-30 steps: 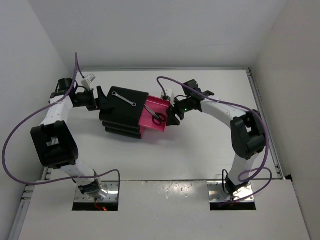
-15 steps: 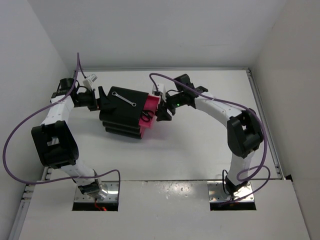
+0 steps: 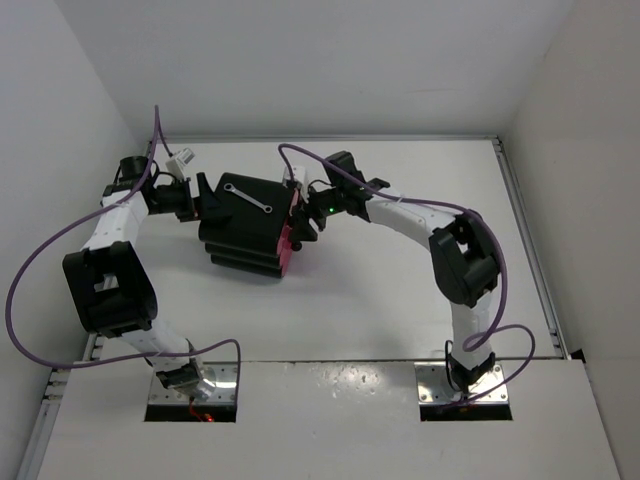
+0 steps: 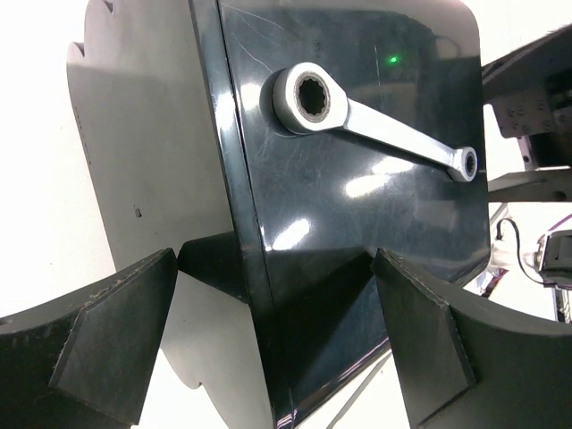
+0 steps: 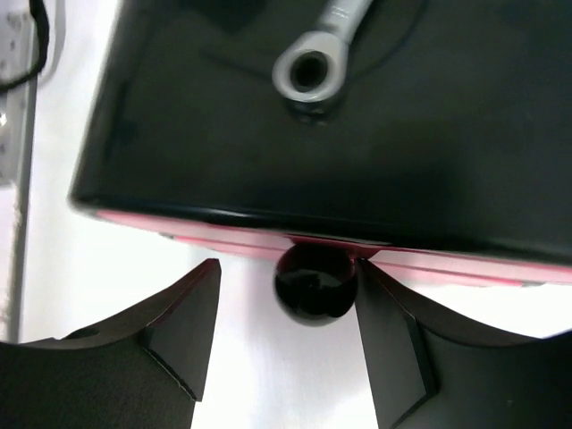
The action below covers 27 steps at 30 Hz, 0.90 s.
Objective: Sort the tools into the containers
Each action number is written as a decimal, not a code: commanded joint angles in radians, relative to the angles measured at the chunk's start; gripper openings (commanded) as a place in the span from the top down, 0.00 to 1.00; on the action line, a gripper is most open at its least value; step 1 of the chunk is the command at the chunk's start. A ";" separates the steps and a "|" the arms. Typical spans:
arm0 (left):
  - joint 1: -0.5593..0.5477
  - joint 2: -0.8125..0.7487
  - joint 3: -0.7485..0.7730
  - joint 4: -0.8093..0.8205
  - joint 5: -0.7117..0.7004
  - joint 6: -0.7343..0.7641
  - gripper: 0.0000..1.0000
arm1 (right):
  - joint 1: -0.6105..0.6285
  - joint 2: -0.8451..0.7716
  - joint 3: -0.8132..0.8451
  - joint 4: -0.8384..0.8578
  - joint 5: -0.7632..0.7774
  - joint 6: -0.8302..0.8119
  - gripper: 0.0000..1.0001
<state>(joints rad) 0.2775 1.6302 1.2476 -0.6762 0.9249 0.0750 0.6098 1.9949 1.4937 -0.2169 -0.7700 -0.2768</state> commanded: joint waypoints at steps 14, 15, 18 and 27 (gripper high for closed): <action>-0.041 -0.024 -0.065 -0.022 -0.103 0.105 0.04 | -0.028 -0.169 -0.076 0.111 0.047 0.169 0.39; -0.041 -0.039 -0.041 -0.022 -0.103 0.105 0.04 | -0.042 -0.217 -0.085 0.078 0.066 0.169 0.39; -0.041 -0.087 0.034 -0.022 -0.138 0.094 0.04 | -0.106 -0.316 -0.122 0.006 0.115 0.160 0.39; 0.055 -0.240 0.098 0.082 -0.346 -0.010 0.00 | -0.438 -0.619 -0.330 -0.130 0.255 0.182 0.27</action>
<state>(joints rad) 0.3092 1.4693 1.3380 -0.6640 0.7017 0.1013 0.2516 1.4544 1.2427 -0.2821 -0.5594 -0.1028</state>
